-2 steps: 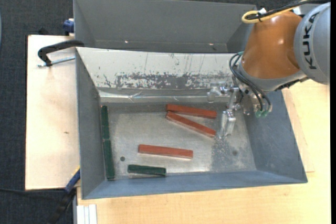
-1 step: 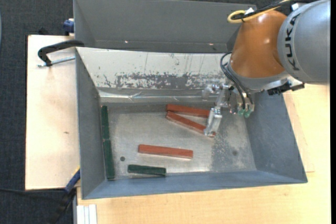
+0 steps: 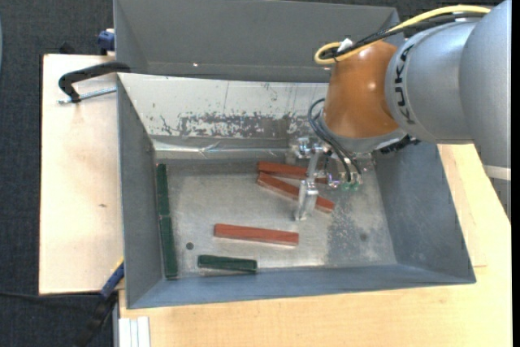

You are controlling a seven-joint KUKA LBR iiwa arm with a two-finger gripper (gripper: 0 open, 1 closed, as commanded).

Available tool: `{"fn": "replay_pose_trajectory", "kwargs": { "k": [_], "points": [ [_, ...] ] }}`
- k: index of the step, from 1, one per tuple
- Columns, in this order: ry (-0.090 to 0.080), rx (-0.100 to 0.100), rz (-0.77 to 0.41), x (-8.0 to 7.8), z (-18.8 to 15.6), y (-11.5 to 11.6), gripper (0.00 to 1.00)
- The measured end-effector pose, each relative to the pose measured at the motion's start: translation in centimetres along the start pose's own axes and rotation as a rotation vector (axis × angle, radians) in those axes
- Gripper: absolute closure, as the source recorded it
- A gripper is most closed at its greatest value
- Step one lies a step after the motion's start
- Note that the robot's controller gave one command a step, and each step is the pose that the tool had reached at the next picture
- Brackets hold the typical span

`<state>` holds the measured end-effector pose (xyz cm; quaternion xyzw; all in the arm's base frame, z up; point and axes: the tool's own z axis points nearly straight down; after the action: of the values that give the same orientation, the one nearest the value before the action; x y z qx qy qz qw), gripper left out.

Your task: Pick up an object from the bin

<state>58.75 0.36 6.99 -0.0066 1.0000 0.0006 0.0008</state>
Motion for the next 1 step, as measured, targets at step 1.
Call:
{"fn": "replay_pose_trajectory", "kwargs": {
  "k": [1],
  "points": [
    [0.002,0.000,0.246,0.65,-0.10,1.46,1.00]
  ]
}}
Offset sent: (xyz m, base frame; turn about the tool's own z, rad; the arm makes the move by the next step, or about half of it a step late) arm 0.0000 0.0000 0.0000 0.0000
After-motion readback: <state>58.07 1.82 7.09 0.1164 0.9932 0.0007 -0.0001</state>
